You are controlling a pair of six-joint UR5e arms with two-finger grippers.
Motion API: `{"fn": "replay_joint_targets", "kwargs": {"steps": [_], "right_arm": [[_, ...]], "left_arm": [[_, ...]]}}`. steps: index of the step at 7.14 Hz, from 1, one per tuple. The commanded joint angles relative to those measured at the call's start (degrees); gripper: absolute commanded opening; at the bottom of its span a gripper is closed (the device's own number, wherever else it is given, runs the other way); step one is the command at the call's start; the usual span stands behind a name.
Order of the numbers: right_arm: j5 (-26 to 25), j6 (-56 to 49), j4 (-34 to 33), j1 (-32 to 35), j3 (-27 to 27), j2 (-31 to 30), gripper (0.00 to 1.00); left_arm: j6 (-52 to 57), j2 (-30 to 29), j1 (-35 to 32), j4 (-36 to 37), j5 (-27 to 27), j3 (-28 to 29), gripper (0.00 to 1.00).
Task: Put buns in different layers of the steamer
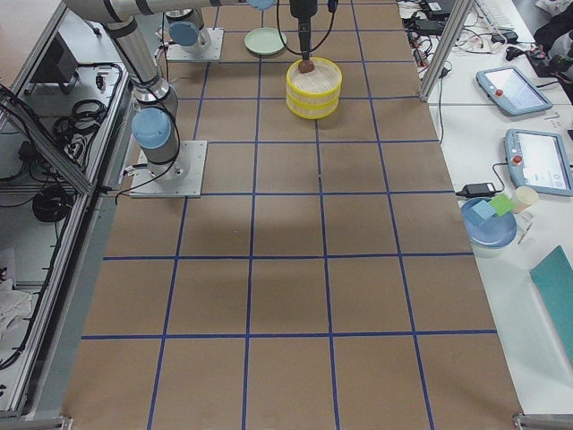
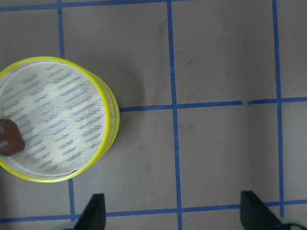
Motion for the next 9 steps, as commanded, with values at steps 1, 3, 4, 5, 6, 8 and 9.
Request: {"fn": "replay_joint_targets", "kwargs": {"steps": [1, 3, 4, 5, 6, 8, 9], "right_arm": [[-0.01, -0.01, 0.14, 0.00, 0.00, 0.03, 1.00], [-0.10, -0.10, -0.03, 0.00, 0.00, 0.03, 1.00], [-0.10, -0.01, -0.04, 0.00, 0.00, 0.03, 1.00], [-0.10, -0.10, 0.05, 0.00, 0.09, 0.03, 1.00], [-0.10, -0.10, 0.05, 0.00, 0.00, 0.03, 1.00], [-0.10, -0.10, 0.14, 0.00, 0.00, 0.03, 1.00], [-0.01, -0.10, 0.14, 0.00, 0.09, 0.03, 1.00]], "left_arm": [[0.74, 1.67, 0.04, -1.60, -0.05, -1.83, 1.00], [0.84, 1.67, 0.04, -1.69, 0.04, -2.01, 1.00], [0.84, 1.76, 0.04, -1.52, 1.17, -2.01, 1.00], [0.84, 1.67, 0.04, -1.60, 1.27, -2.01, 1.00], [0.84, 1.67, 0.04, -1.60, 1.36, -2.10, 1.00], [0.84, 1.32, 0.04, -1.69, 1.27, -2.19, 1.00], [0.84, 1.32, 0.04, -1.69, 1.27, -2.19, 1.00]]}}
